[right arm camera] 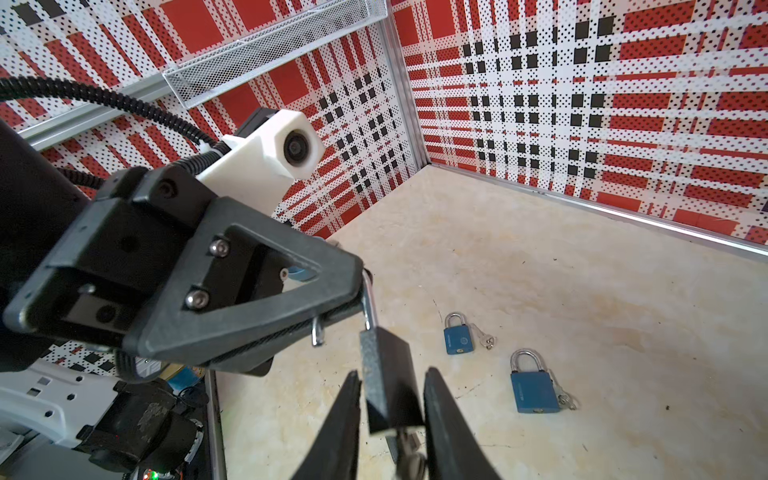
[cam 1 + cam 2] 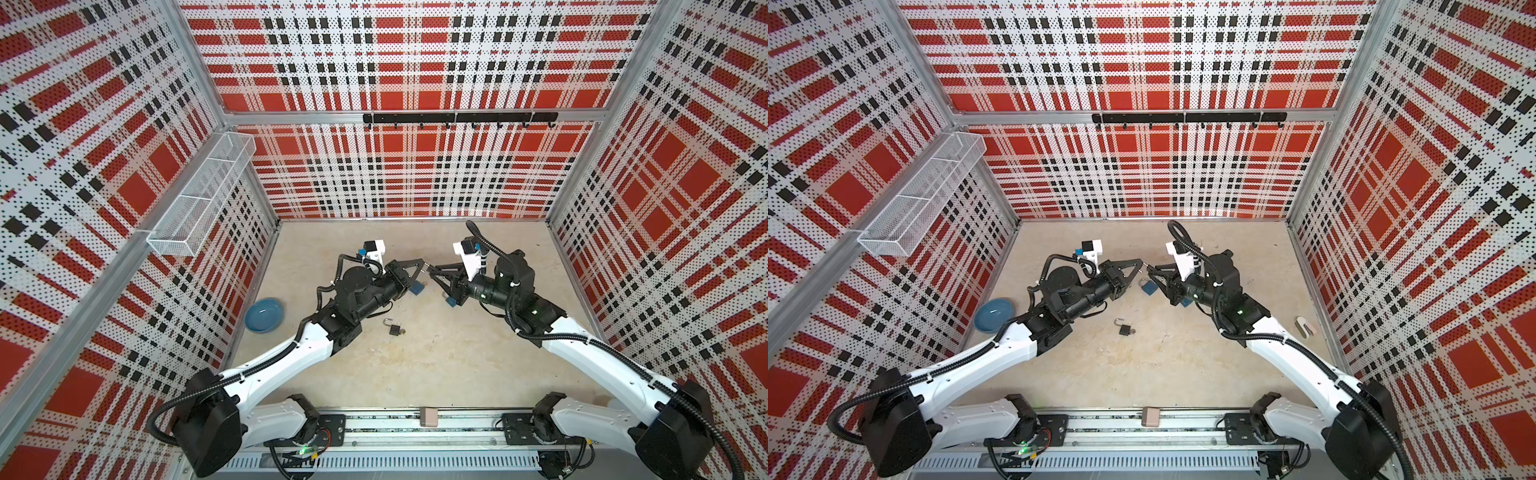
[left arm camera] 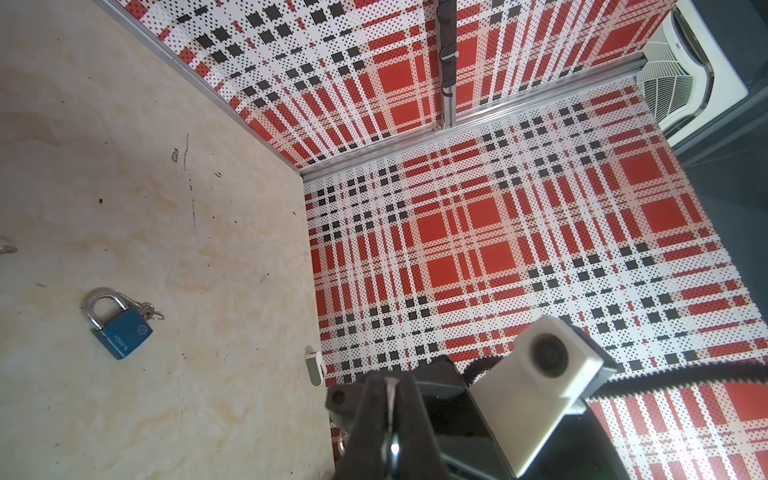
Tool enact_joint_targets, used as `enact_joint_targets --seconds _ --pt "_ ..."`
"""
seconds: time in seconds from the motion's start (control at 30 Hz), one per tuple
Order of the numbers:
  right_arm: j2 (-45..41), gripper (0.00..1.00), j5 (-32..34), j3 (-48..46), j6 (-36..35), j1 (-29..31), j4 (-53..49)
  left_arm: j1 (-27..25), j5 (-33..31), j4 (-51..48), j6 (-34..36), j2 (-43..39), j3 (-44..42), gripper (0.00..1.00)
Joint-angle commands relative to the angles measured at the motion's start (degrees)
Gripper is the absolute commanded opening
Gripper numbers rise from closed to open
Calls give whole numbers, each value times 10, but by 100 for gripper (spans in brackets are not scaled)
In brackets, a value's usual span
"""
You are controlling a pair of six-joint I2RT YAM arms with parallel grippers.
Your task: Lock with the key
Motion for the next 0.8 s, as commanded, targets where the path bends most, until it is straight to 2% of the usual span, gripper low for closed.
enact_joint_targets --seconds 0.0,0.23,0.3,0.37,0.53,0.6,0.63,0.77 --pt "8 25 -5 19 -13 -1 33 -4 6 26 -12 -12 5 0" --pt "15 18 -5 21 -9 0 35 -4 6 26 -14 -11 5 0" --pt "17 12 -5 22 -8 0 34 -4 6 26 -14 -11 6 0" --pt "18 1 -5 23 -6 0 33 -4 7 26 -14 -11 6 0" --pt "17 0 -2 35 6 -1 10 5 19 26 4 -12 7 0" --pt "16 0 -9 47 10 -2 -16 16 30 16 20 -16 7 33" --pt "16 0 -13 53 15 -2 -29 25 39 11 30 -18 6 40" --pt "19 0 -49 86 28 -13 -100 72 91 -32 78 -38 10 49"
